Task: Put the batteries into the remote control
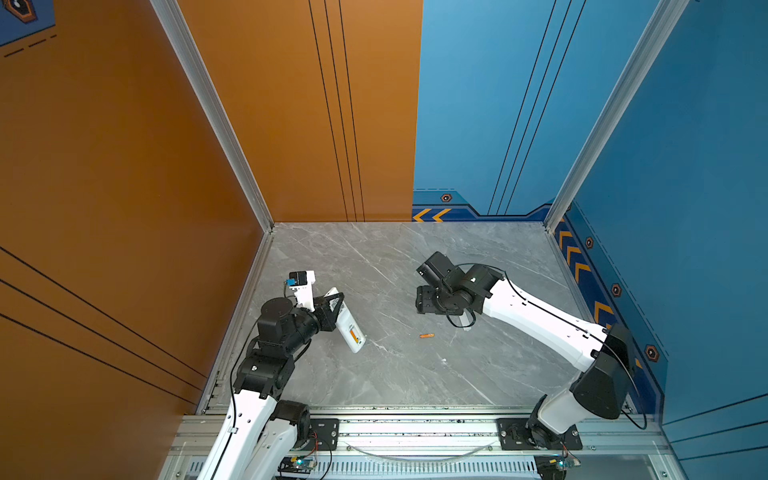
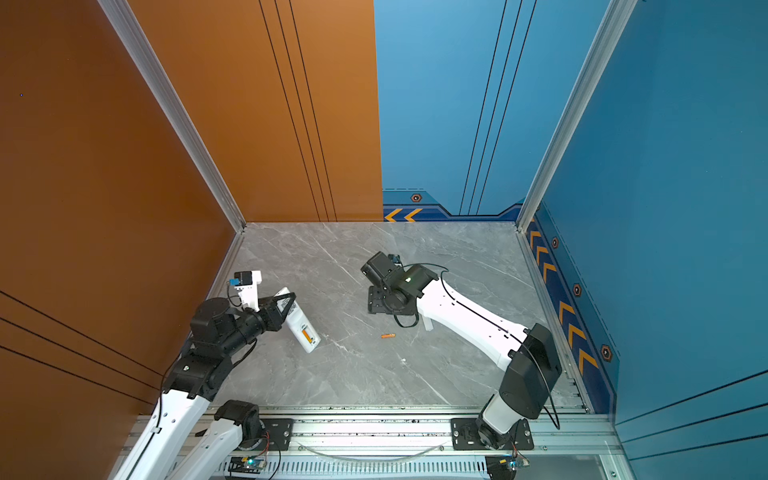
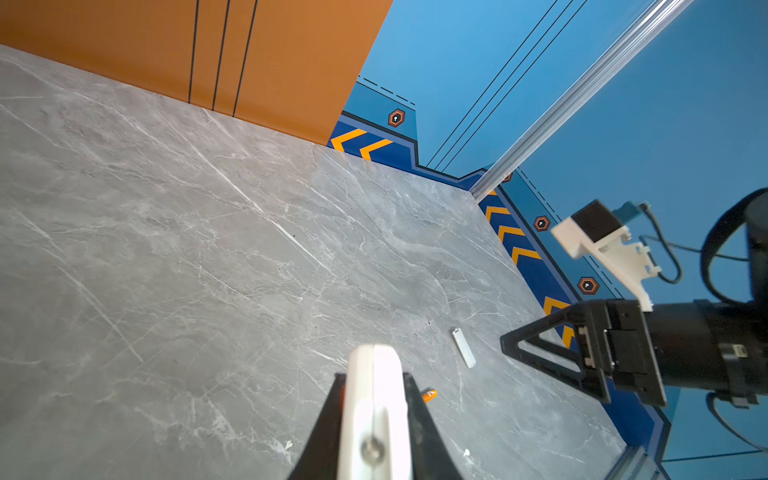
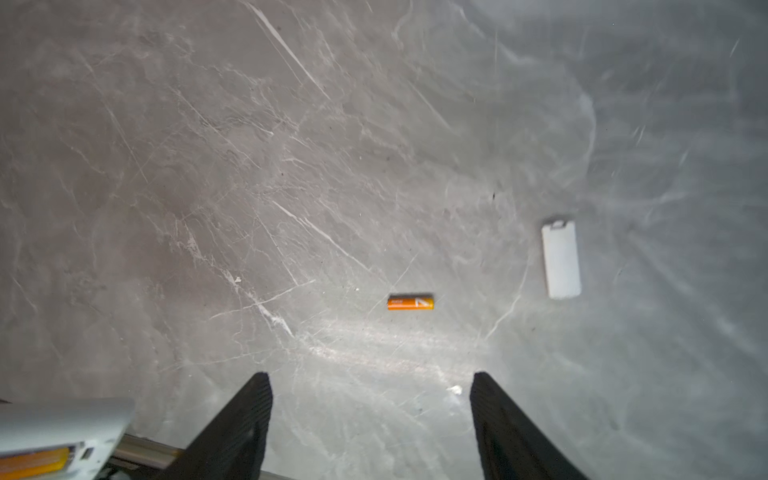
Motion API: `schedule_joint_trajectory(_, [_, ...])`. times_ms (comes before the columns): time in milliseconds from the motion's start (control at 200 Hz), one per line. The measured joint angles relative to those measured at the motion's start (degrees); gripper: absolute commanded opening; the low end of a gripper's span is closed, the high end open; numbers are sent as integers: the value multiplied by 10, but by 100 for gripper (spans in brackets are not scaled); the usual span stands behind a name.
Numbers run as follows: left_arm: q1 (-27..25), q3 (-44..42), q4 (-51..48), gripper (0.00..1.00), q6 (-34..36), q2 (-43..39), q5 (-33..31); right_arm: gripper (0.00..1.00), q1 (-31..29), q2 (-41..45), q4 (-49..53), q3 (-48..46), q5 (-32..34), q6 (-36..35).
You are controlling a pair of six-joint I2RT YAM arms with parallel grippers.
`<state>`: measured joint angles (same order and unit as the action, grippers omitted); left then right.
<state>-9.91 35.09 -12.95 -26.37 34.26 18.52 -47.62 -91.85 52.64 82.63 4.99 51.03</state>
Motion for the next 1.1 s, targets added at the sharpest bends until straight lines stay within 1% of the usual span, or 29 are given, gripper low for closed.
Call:
schedule_joint_trajectory(85, [-4,1,-9,0,4,-7,-12,70,-1,-10,6,-30,-22,106])
schedule_joint_trajectory(195, [-7,1,-17,0,7,-14,-21,71,-5,-26,9,-57,-45,216])
schedule_joint_trajectory(295, [-13,1,-20,0,7,-19,-28,69,-12,-38,5,-75,-62,285])
schedule_joint_trajectory(426, [-20,1,-20,0,7,-27,-33,64,-16,-46,-11,-97,-75,347])
schedule_joint_trajectory(526, [-26,1,-20,0,7,-30,-36,63,-15,-55,-26,-107,-79,376])
schedule_joint_trajectory(706, [-31,1,-19,0,7,-30,-38,61,-6,-79,-52,-116,-80,399])
schedule_joint_trajectory(971, [-33,1,-19,0,7,-30,-40,57,7,-130,-80,-110,-83,401])
schedule_joint_trajectory(1101, [-34,1,-19,0,7,-30,-40,56,19,-136,-88,-110,-83,401])
